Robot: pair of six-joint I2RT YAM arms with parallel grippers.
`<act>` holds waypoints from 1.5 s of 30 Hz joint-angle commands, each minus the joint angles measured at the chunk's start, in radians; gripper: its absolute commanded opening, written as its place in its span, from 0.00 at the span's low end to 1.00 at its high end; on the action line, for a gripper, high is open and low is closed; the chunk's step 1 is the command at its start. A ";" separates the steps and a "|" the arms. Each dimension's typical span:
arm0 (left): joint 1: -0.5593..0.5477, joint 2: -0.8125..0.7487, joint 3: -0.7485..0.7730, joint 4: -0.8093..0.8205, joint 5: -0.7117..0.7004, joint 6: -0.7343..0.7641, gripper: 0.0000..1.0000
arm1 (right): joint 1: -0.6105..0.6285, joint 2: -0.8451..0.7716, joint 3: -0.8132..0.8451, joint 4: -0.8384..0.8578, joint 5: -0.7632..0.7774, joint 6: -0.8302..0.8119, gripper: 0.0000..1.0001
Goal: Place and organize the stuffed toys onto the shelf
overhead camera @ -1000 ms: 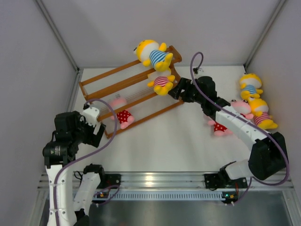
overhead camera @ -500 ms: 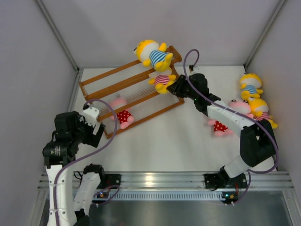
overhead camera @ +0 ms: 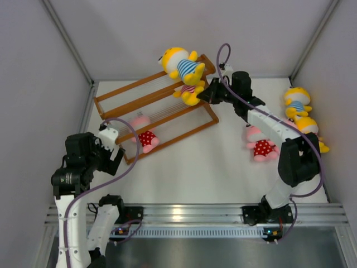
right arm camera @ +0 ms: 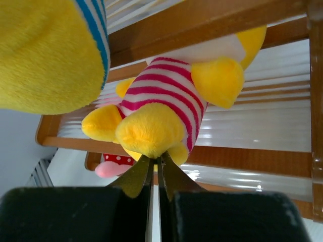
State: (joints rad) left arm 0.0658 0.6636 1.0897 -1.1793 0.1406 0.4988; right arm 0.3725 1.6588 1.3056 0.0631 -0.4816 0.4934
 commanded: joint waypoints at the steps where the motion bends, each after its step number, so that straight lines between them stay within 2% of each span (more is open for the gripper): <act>1: 0.005 -0.002 -0.002 0.001 -0.006 0.006 0.98 | -0.024 0.039 0.080 -0.022 -0.118 -0.078 0.00; 6: 0.005 -0.002 0.001 0.000 -0.013 0.007 0.98 | -0.055 0.058 0.066 -0.026 -0.172 -0.087 0.00; 9: 0.005 -0.001 0.001 0.000 -0.010 0.007 0.98 | -0.069 0.053 0.047 -0.054 -0.146 -0.085 0.00; 11: 0.005 -0.001 0.002 0.000 -0.007 0.006 0.98 | -0.090 0.033 0.024 -0.054 -0.134 -0.066 0.06; 15: 0.005 0.002 0.004 0.001 -0.006 0.003 0.98 | -0.112 -0.020 0.011 -0.107 -0.085 -0.087 0.27; 16: 0.006 0.001 0.006 0.001 -0.004 0.004 0.98 | -0.113 -0.033 0.018 -0.126 -0.077 -0.098 0.39; 19: 0.006 -0.002 0.004 0.000 -0.006 0.004 0.98 | -0.115 -0.085 0.018 -0.206 -0.045 -0.142 0.62; 22: 0.005 -0.001 0.006 0.000 -0.006 0.003 0.98 | -0.124 -0.152 -0.002 -0.279 0.017 -0.165 0.69; 26: 0.005 -0.005 0.004 0.000 -0.006 0.004 0.98 | -0.188 -0.266 -0.041 -0.388 0.102 -0.145 0.72; 28: 0.006 -0.009 0.003 0.001 -0.007 0.004 0.98 | -0.225 -0.333 -0.081 -0.466 0.196 -0.122 0.73; 29: 0.006 -0.009 -0.001 0.001 -0.007 0.004 0.98 | -0.266 -0.355 -0.098 -0.497 0.248 -0.089 0.74; 30: 0.005 -0.009 -0.002 0.001 -0.007 0.003 0.98 | -0.286 -0.376 -0.117 -0.528 0.370 -0.066 0.76; 32: 0.005 -0.010 -0.004 0.001 -0.010 0.006 0.98 | -0.340 -0.439 -0.192 -0.597 0.475 -0.012 0.82; 33: 0.005 -0.010 -0.005 0.000 -0.010 0.006 0.98 | -0.352 -0.459 -0.222 -0.611 0.609 0.008 0.83; 36: 0.006 -0.013 -0.016 0.000 -0.019 0.012 0.98 | -0.362 -0.539 -0.394 -0.635 0.740 0.071 0.87; 38: 0.006 -0.013 -0.025 0.000 -0.022 0.017 0.98 | -0.363 -0.580 -0.446 -0.660 0.747 0.098 0.90; 45: 0.005 -0.016 -0.066 0.001 -0.053 0.030 0.98 | -0.362 -0.686 -0.607 -0.761 0.820 0.281 0.88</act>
State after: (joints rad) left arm 0.0658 0.6598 1.0420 -1.1809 0.1108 0.5095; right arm 0.0101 1.0492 0.7250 -0.6491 0.2428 0.6643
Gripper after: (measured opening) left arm 0.982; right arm 0.886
